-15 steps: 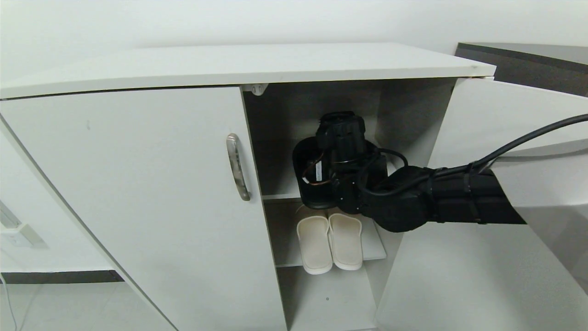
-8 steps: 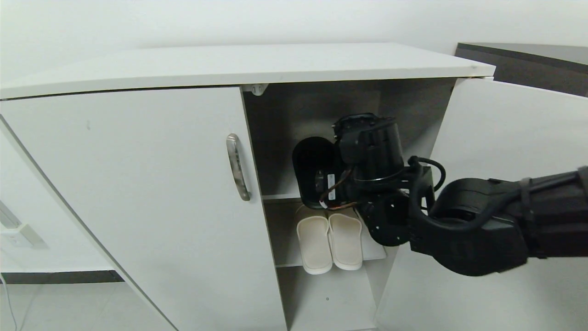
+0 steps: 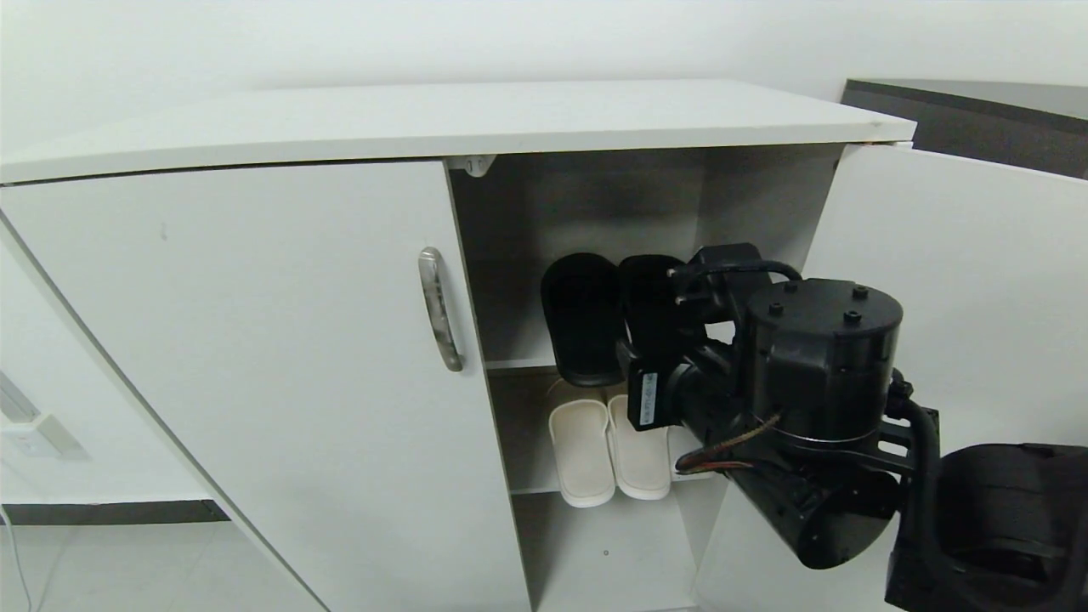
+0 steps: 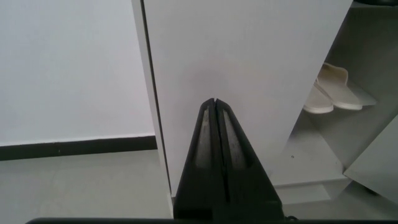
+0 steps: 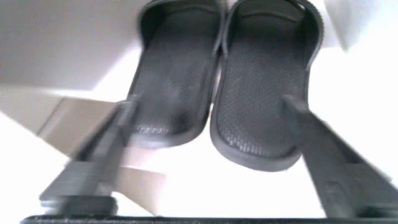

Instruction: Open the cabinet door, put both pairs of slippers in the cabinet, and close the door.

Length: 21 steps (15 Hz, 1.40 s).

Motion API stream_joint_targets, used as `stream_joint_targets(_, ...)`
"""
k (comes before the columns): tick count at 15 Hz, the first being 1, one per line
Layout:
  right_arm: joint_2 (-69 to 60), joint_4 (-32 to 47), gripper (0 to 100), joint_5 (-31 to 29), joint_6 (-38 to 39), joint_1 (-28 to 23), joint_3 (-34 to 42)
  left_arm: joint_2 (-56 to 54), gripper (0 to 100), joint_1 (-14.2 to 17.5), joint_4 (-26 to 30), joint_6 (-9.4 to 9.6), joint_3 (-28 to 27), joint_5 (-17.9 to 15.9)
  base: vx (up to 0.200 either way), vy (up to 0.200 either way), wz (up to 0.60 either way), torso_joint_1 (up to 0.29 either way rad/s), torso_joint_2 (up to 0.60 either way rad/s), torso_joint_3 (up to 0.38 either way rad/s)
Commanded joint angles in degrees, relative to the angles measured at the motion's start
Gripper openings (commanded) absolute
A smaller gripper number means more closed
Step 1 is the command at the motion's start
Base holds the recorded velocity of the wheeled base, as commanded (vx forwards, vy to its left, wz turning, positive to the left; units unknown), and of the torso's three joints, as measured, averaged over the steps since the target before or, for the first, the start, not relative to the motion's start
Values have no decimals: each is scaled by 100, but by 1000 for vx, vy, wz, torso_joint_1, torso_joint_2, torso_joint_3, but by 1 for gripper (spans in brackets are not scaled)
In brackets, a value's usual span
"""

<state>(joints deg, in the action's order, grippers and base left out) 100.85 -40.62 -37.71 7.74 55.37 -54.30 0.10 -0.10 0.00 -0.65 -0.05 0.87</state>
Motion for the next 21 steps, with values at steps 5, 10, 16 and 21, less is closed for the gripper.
stream_joint_targets(5, -118, -51, 0, -26, 8, 88, 183, 8, 0, 1, 0, 3, 5, 1, 0, 0, 0, 0, 0, 0)
stream_joint_targets(10, -83, -51, 0, -18, 8, 88, 218, -1, 0, 1, 0, 3, -4, -7, 0, 0, 0, 0, 0, 0)
stream_joint_targets(16, -57, -51, 0, -35, -1, 88, 227, 8, 0, 1, 0, 3, -4, -7, -167, 0, 0, 4, 2, 2)
stream_joint_targets(21, -48, -43, 0, -35, -9, 88, 271, -1, 0, 1, 0, -6, -4, -7, -200, 0, 0, 2, -2, 3)
